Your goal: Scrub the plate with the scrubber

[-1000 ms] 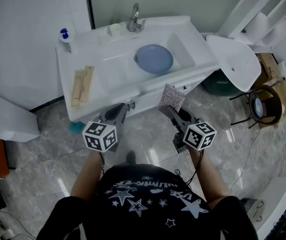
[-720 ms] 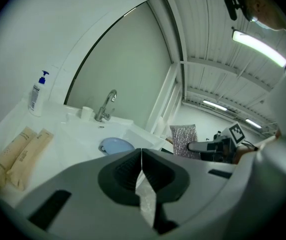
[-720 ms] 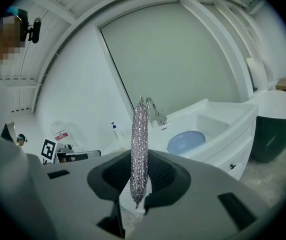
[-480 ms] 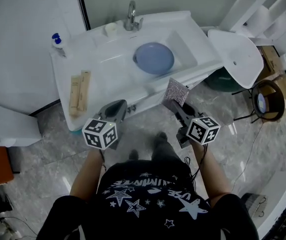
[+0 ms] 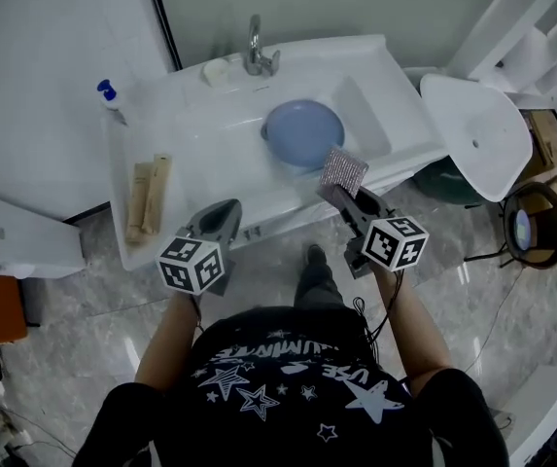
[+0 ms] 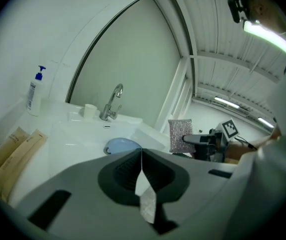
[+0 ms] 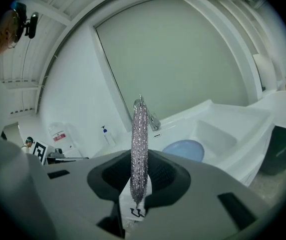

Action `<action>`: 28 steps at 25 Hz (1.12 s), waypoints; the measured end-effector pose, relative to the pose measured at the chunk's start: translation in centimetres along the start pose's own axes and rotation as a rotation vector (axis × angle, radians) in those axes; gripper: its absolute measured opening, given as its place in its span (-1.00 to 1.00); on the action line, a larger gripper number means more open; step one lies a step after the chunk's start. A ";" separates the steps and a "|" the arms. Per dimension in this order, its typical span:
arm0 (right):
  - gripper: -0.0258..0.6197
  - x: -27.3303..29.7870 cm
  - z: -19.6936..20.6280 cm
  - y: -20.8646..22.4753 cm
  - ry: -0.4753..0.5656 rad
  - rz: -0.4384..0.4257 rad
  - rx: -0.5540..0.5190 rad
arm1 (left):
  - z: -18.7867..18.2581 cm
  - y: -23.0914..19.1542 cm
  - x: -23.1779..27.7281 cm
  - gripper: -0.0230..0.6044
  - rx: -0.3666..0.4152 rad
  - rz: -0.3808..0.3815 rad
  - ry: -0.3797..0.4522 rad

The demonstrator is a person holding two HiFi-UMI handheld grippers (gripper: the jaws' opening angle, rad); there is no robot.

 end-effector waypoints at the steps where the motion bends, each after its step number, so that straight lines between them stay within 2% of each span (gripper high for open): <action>1: -0.66 0.5 -0.5 1.0 -0.002 -0.012 -0.002 | -0.3 0.2 0.8 -0.87 0.000 -0.012 0.002; 5: -0.66 2.2 -2.8 4.8 -0.025 -0.067 -0.026 | -2.2 1.3 3.4 -0.87 0.027 -0.081 0.040; 9: -0.66 4.5 -4.9 8.1 -0.048 -0.120 -0.049 | -3.6 1.8 5.1 -0.87 -0.015 -0.144 0.072; 15: -0.66 8.5 -7.2 12.1 -0.113 -0.167 -0.127 | -4.7 2.4 8.3 -0.87 -0.014 -0.251 0.104; 22: -0.66 11.6 -7.6 16.1 -0.194 -0.246 -0.152 | -5.2 2.1 13.2 -0.87 -0.012 -0.330 0.066; 26: -0.66 13.4 -7.6 18.9 -0.239 -0.259 -0.176 | -4.9 1.7 16.0 -0.87 -0.005 -0.413 0.039; 28: -0.66 14.3 -7.4 19.8 -0.259 -0.274 -0.164 | -4.8 1.3 17.5 -0.87 -0.019 -0.425 0.014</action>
Point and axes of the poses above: the fingertips, and each gripper's own axes: x forward along the fingers, y to its right, z out of its underside, the point moved 9 cm from there along -x, backward along the fingers, and after that the axes turned 5 degrees about -x, right-handed, at the moved point
